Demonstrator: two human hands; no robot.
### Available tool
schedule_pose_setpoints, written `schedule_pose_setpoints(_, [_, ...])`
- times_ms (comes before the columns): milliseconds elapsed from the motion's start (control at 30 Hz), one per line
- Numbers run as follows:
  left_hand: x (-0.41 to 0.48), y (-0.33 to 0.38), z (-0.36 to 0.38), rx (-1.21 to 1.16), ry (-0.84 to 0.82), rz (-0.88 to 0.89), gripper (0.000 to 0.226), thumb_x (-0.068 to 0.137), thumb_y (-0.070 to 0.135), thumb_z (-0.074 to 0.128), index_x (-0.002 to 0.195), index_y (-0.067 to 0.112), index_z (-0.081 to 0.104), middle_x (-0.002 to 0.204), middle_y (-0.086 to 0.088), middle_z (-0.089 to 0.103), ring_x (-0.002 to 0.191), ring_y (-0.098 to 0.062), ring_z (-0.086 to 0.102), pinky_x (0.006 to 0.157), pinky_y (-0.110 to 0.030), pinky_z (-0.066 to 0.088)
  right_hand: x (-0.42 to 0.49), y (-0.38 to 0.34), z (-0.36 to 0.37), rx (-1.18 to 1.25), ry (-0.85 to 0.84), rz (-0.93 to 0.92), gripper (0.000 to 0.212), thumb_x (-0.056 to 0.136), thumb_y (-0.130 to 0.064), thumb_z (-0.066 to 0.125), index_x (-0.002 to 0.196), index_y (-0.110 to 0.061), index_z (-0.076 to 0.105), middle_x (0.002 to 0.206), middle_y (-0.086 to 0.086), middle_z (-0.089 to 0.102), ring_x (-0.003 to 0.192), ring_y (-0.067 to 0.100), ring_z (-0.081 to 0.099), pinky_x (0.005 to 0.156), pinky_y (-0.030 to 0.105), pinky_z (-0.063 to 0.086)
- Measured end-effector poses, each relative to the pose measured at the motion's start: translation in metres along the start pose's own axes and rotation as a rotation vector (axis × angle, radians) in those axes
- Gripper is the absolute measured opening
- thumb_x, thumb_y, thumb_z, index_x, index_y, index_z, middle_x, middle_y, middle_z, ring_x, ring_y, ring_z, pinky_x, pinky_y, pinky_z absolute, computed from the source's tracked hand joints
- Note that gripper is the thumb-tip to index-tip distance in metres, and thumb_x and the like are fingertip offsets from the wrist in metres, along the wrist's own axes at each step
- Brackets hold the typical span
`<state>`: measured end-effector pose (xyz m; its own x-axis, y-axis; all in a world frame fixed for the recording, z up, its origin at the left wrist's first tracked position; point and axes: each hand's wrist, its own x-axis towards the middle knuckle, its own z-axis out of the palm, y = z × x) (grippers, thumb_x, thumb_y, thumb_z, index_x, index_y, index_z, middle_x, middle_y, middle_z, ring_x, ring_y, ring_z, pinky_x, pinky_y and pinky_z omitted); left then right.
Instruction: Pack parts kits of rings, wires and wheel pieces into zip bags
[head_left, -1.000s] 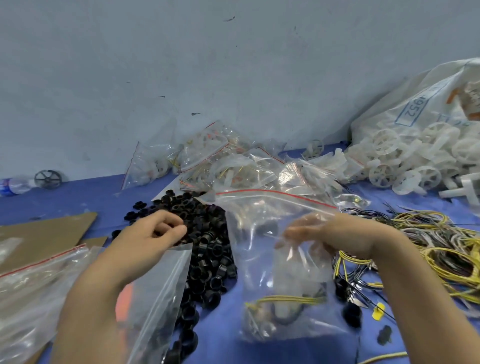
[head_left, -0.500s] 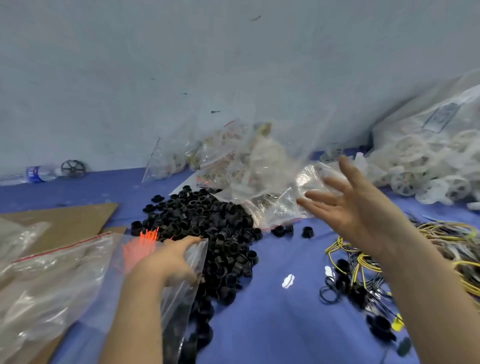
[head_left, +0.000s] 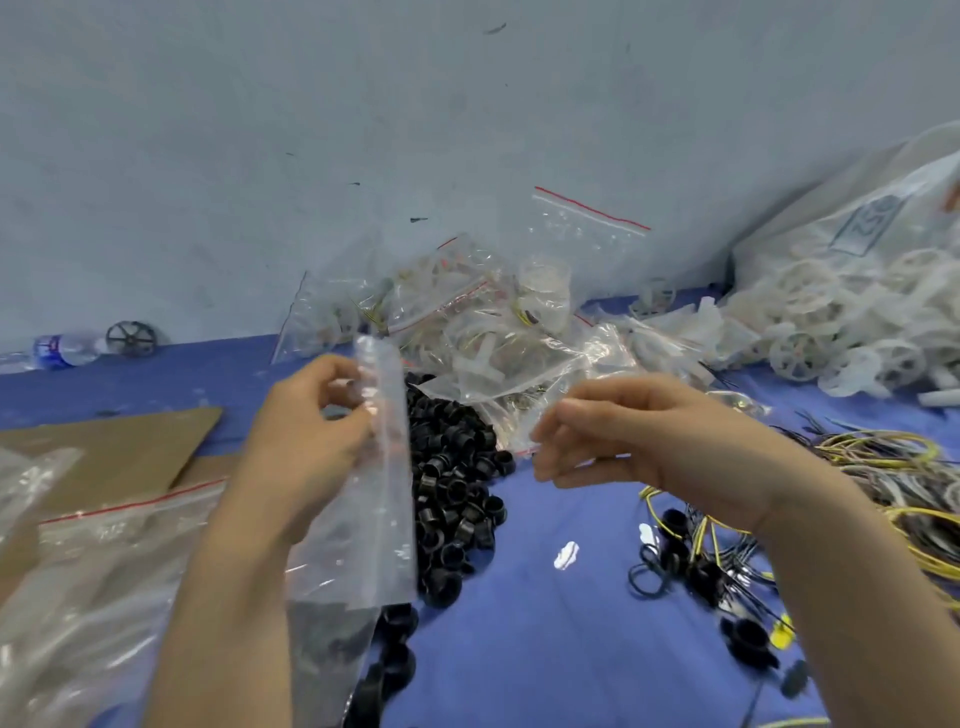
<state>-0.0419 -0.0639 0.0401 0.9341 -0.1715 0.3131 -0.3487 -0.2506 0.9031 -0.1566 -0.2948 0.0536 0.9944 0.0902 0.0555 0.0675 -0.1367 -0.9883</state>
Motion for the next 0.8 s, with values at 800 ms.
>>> schedule_pose_setpoints(800, [-0.006, 0.009, 0.02, 0.287, -0.198, 0.307, 0.036, 0.083, 0.0, 0.065, 0.083, 0.037, 0.066, 0.057, 0.014, 0.054, 0.044, -0.005, 0.04, 0.048, -0.011, 0.036, 0.063, 0.115, 0.057, -0.899, 0.117, 0.026, 0.024, 0.077, -0.018, 0.066, 0.084, -0.018, 0.043, 0.084, 0.005, 0.05, 0.078, 0.028, 0.051, 0.062, 0.034, 0.039])
